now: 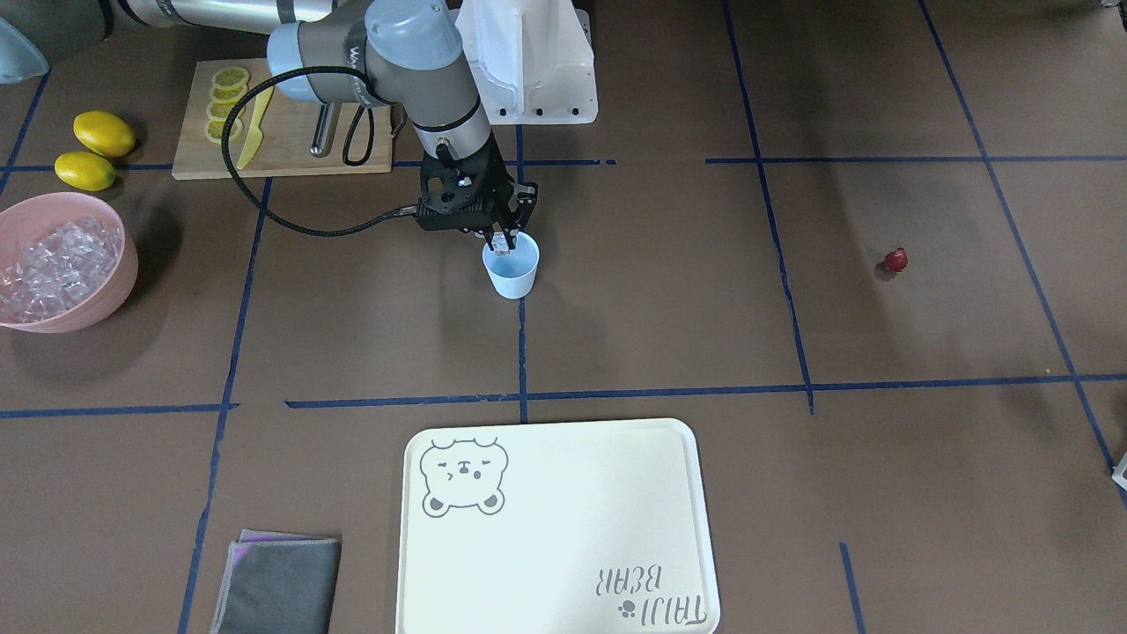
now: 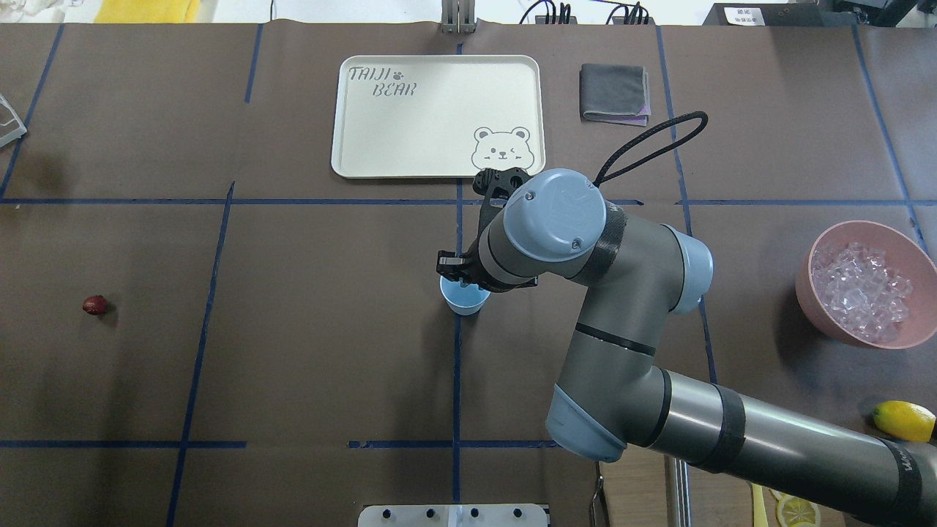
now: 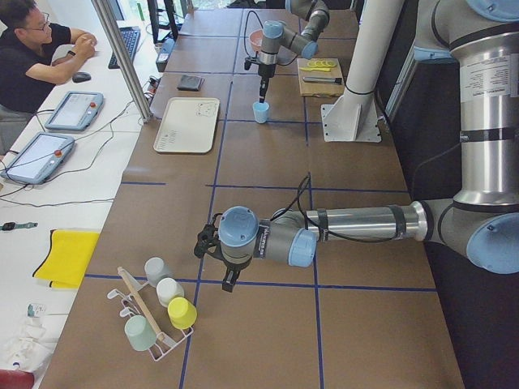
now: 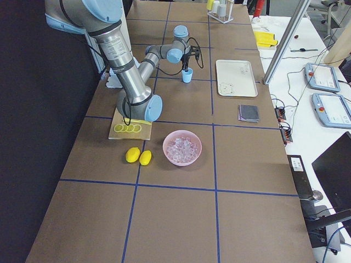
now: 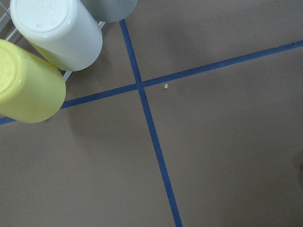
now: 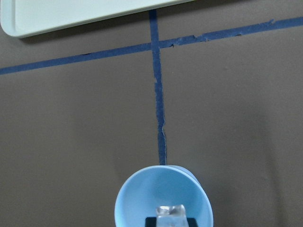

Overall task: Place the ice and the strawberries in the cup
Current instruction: 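Carry the ice cube with the right gripper over the blue cup and release, then move the right gripper back over the pink ice bowl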

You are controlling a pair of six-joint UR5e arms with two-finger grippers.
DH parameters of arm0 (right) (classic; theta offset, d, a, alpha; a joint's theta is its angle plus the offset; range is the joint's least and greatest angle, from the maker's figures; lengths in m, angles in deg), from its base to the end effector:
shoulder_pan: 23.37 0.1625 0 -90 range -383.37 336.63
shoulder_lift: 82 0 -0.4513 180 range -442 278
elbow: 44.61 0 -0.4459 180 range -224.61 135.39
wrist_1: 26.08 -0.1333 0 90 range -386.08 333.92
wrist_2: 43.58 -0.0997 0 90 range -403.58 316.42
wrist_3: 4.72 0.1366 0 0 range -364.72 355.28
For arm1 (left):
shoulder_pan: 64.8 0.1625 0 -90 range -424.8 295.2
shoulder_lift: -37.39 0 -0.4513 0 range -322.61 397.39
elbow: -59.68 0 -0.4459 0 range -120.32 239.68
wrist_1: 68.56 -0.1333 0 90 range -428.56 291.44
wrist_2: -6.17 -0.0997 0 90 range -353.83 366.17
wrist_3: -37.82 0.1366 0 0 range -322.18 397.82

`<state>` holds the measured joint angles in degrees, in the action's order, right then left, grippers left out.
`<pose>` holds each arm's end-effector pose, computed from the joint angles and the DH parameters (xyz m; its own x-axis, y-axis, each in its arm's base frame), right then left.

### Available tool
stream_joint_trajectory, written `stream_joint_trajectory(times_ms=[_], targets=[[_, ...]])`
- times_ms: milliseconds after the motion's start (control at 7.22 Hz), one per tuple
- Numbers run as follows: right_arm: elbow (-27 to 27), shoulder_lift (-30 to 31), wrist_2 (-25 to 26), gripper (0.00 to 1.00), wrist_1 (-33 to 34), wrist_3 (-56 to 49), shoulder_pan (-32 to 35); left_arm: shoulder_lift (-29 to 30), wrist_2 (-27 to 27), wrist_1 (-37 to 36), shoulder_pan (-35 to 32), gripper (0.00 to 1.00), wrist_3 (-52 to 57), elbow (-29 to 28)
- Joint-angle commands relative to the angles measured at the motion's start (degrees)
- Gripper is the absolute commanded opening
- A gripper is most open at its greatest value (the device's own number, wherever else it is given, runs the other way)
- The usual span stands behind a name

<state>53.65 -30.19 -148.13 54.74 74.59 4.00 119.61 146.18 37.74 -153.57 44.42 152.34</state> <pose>-0.6220 -0.4335 0.1864 0.5410 0.0779 0.8374 -0.1633 0.9865 0.0137 -0.0179 -0.4984 0.7162 0.6327 0.2740 -0.7244 -0.0944 0.9556 0.2790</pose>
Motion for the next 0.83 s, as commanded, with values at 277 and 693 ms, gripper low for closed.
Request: stream_joint_trajectory(times_ms=[277,693], targets=[[-0.09,-0.13,-0.40,0.60,0.04,-0.55,0.31,-0.39,0.01,0.40,0.00,1.00,0.00,0.06],[12.34,12.46,-14.85,0.60,0.57,-7.36,14.41,-0.40,-0.08,0.40,0.00,1.00,-0.09,-0.03]])
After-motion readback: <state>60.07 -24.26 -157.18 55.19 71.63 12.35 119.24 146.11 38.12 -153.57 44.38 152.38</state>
